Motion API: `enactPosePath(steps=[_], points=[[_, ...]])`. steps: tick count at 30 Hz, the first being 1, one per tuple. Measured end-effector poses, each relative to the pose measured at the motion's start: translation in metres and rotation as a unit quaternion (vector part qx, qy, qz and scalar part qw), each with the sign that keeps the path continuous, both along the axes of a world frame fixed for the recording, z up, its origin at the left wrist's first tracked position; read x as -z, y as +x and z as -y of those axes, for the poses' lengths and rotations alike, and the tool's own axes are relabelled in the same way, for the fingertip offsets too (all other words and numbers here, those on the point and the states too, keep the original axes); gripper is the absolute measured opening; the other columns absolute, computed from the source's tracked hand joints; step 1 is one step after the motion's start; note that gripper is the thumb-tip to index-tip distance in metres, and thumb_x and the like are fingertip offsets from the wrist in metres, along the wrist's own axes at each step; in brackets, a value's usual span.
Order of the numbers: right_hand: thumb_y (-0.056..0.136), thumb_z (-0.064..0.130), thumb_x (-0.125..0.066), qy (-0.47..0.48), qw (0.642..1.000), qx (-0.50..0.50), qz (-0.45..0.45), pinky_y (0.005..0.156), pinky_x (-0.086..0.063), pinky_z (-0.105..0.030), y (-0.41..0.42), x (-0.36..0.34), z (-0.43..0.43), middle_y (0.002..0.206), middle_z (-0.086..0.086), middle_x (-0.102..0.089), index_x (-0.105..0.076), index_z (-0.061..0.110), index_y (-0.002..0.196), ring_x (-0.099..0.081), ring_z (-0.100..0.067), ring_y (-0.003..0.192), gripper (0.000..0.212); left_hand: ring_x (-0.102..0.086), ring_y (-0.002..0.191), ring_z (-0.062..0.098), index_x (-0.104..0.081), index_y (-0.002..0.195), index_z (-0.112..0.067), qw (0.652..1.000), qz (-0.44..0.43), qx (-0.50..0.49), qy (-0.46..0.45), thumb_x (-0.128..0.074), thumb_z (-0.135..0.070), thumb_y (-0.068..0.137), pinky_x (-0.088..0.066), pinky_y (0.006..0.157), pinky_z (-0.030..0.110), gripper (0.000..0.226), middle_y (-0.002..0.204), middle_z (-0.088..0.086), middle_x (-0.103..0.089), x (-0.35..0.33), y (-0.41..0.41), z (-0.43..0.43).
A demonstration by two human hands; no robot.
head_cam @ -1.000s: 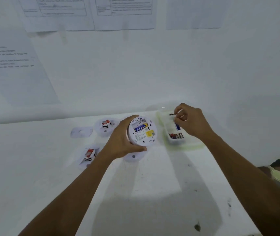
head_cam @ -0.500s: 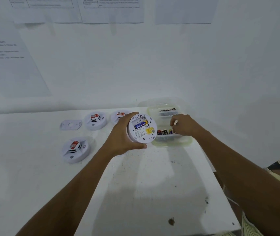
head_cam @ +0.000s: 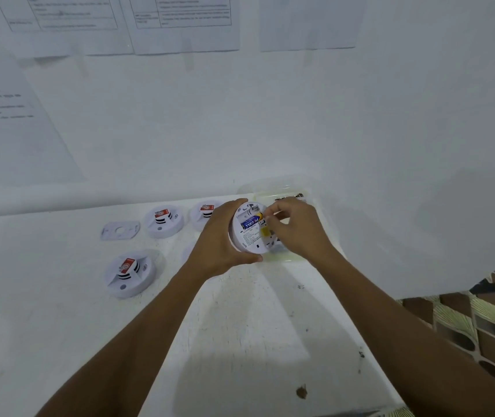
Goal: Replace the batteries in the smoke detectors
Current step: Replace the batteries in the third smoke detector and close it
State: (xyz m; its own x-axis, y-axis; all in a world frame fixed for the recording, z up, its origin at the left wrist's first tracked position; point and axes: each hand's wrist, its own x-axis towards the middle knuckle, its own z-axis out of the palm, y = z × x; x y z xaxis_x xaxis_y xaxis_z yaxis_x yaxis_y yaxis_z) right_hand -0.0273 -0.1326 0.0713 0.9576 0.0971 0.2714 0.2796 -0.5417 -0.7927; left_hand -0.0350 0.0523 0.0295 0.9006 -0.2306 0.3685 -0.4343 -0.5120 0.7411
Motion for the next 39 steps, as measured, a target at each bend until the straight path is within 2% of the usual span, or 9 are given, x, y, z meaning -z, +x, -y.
enactPosePath(steps=[7,10,14,20,24,28,31,33,39], points=[[0.086,0.013,-0.061,0.105,0.987,0.064,-0.100,0.065,-0.052,-0.028,-0.006,0.000,-0.023,0.093,-0.002,-0.071,-0.070,0.016,0.085,-0.067,-0.018,0.084,0.010,-0.047,0.121,0.007,-0.035,0.130,-0.045,0.999,0.018,-0.012,0.034,-0.082,-0.057,0.054,-0.032,0.104,0.019,0.090,0.130,-0.017,-0.047,0.001,0.000,-0.001],[0.087,0.016,-0.061,0.138,0.981,0.069,-0.119,0.064,-0.051,-0.025,-0.007,0.000,-0.025,0.090,0.000,-0.073,-0.070,0.016,0.085,-0.068,-0.016,0.085,0.009,-0.043,0.120,0.003,-0.037,0.134,-0.038,0.999,0.018,-0.021,0.042,-0.084,-0.054,0.056,-0.026,0.101,0.011,0.092,0.131,-0.015,-0.047,0.005,0.001,-0.002],[0.087,0.019,-0.066,0.160,0.978,0.084,-0.102,0.068,-0.053,-0.021,-0.008,0.003,-0.025,0.087,0.000,-0.072,-0.067,0.016,0.080,-0.069,-0.015,0.083,0.008,-0.043,0.124,0.005,-0.038,0.138,-0.032,0.999,0.008,-0.027,0.041,-0.087,-0.045,0.061,-0.030,0.109,0.024,0.093,0.138,-0.007,-0.049,0.011,0.004,-0.008],[0.081,0.010,-0.074,0.133,0.988,0.058,0.046,0.065,-0.046,-0.010,-0.011,-0.002,-0.028,0.076,0.009,-0.065,-0.063,0.012,0.079,-0.062,-0.002,0.071,0.011,-0.043,0.120,0.004,-0.032,0.129,-0.041,0.998,-0.007,0.006,0.064,-0.068,-0.068,0.056,-0.032,0.107,0.024,0.086,0.132,-0.011,-0.047,0.001,0.000,0.008],[0.080,0.007,-0.075,0.145,0.988,0.042,0.026,0.070,-0.053,-0.016,0.012,-0.012,0.010,0.081,0.000,-0.072,-0.067,0.014,0.082,-0.066,-0.007,0.073,0.011,-0.046,0.123,0.006,-0.039,0.135,-0.031,1.000,0.024,-0.005,0.019,-0.085,-0.055,0.054,-0.040,0.108,0.035,0.095,0.134,-0.009,-0.050,0.006,0.002,-0.005],[0.078,0.007,-0.074,-0.056,0.996,0.060,-0.020,0.061,-0.043,-0.004,0.049,0.000,0.055,0.078,-0.001,-0.069,-0.067,0.014,0.080,-0.064,-0.012,0.070,0.010,-0.043,0.121,0.004,-0.043,0.134,-0.021,0.999,0.032,0.000,0.012,-0.089,-0.041,0.052,-0.039,0.105,0.035,0.096,0.132,-0.005,-0.050,-0.001,-0.001,-0.013],[0.077,0.009,-0.076,-0.198,0.977,-0.006,-0.081,0.063,-0.048,-0.011,0.066,0.014,0.059,0.081,-0.001,-0.069,-0.066,0.016,0.078,-0.062,-0.010,0.068,0.012,-0.041,0.121,0.000,-0.043,0.134,-0.019,0.999,0.029,0.002,0.016,-0.089,-0.041,0.052,-0.039,0.105,0.034,0.097,0.131,-0.005,-0.051,-0.002,-0.001,-0.009],[0.079,0.010,-0.074,-0.254,0.962,-0.032,-0.099,0.070,-0.050,-0.023,0.071,0.020,0.054,0.077,0.003,-0.066,-0.065,0.018,0.077,-0.063,-0.013,0.074,0.013,-0.042,0.121,0.004,-0.043,0.135,-0.019,0.999,0.027,0.002,0.029,-0.089,-0.042,0.052,-0.037,0.105,0.034,0.098,0.133,-0.004,-0.050,-0.001,0.001,-0.007],[0.083,0.014,-0.072,-0.339,0.933,-0.031,-0.114,0.074,-0.042,-0.025,0.080,0.038,0.051,0.089,0.002,-0.068,-0.064,0.020,0.078,-0.058,-0.013,0.082,0.011,-0.041,0.121,0.007,-0.043,0.133,-0.025,0.998,0.021,0.001,0.053,-0.088,-0.046,0.051,-0.034,0.104,0.032,0.096,0.129,-0.009,-0.050,0.004,0.013,-0.012]])
